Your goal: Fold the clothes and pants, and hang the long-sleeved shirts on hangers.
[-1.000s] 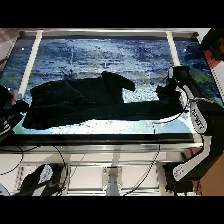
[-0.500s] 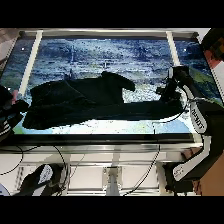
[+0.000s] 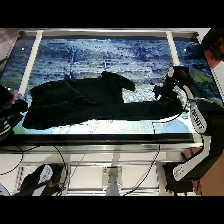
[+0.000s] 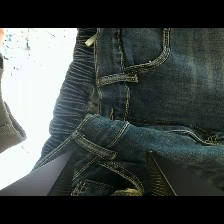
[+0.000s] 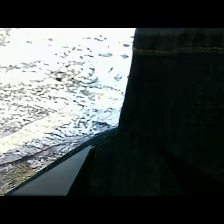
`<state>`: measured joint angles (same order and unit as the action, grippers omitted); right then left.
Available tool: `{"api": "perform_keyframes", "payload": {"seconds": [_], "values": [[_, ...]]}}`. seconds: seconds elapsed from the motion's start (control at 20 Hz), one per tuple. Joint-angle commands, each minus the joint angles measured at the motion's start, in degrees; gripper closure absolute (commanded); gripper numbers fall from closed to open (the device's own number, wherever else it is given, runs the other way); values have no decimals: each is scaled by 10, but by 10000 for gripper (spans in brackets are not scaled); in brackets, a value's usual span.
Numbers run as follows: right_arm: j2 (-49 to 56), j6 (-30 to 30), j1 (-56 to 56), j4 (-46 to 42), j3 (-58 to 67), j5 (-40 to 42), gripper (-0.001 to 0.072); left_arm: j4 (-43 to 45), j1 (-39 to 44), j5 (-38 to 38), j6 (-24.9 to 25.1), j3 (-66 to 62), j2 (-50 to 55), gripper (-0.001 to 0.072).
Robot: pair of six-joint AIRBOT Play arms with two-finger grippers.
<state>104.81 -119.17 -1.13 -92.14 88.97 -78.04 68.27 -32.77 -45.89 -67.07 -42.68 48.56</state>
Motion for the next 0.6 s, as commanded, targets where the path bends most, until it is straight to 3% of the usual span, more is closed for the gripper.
{"api": "perform_keyframes", "payload": {"seconds": [0.0, 0.25, 0.4, 0.5, 0.55], "values": [[3, -1, -8, -5, 1, 0, 275, 0, -1, 0, 0, 0, 0, 207], [19, -4, -15, -41, 0, -40, 276, 0, -1, 0, 0, 0, 0, 207], [19, -6, -15, -41, 0, -41, 498, 0, -1, 0, 0, 0, 0, 207], [19, -5, -15, -41, 1, -41, 695, 0, -1, 0, 0, 0, 0, 207], [19, -6, -15, -41, 1, -41, 697, 0, -1, 0, 0, 0, 0, 207]]}}
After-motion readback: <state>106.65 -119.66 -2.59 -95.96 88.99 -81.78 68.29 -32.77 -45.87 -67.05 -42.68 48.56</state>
